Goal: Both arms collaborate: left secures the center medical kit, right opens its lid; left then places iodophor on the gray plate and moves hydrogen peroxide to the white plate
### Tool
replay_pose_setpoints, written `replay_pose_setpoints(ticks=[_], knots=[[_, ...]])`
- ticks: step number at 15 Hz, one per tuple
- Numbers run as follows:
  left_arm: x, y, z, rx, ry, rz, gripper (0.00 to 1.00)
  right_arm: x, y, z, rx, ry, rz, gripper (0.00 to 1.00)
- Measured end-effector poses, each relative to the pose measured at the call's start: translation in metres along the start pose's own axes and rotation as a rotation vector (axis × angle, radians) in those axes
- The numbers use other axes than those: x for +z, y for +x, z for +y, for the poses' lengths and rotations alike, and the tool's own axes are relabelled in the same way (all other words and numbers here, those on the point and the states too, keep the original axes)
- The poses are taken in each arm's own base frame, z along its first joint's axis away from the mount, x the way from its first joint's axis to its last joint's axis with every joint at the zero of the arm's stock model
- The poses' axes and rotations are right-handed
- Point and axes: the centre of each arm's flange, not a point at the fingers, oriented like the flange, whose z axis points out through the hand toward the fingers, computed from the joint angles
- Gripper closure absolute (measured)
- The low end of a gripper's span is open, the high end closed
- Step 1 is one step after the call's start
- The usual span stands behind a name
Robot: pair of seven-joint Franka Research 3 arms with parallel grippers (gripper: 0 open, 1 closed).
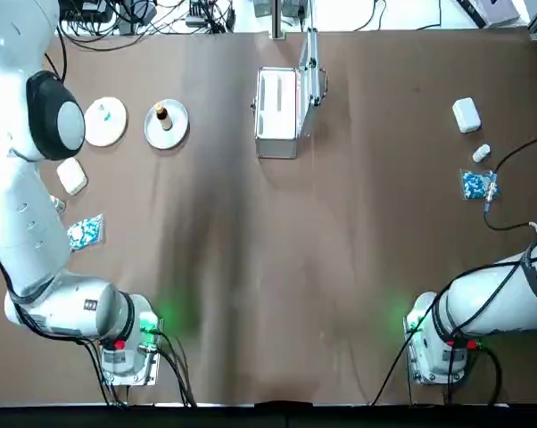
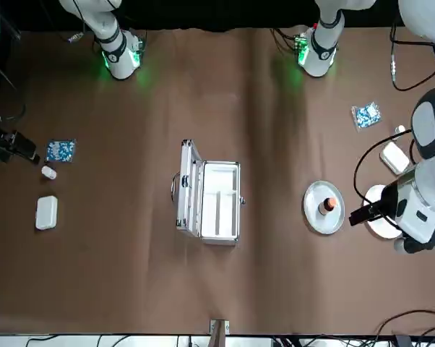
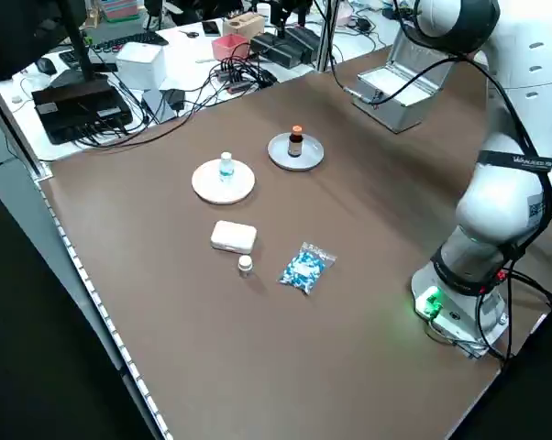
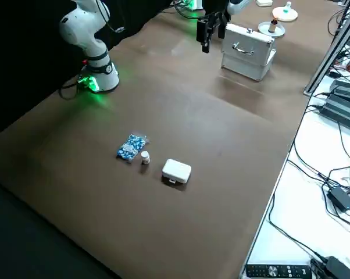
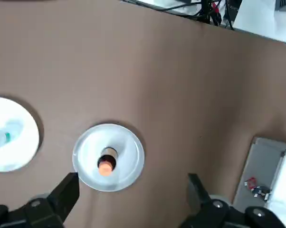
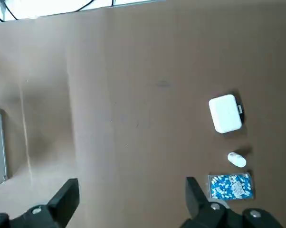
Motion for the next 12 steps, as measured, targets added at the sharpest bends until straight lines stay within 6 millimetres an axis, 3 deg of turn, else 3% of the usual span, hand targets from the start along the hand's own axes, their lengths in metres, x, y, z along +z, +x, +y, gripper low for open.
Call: replay_pose_setpoints(ticks=[5,8,12], knots=[[-0.015,-0.01,0.019,0.057,0.016,0.026,0.0,0.0,0.0,0.001,0.001,0.0,0.0,0.01],[-0.041,-0.017,0.019,0.073,0.01,0.05,0.0,0.0,0.0,0.001,0.001,0.0,0.0,0.01],[-0.086,-0.061,0.018,0.094,0.016,0.005,0.0,0.0,0.0,0.001,0.002,0.0,0.0,0.01]])
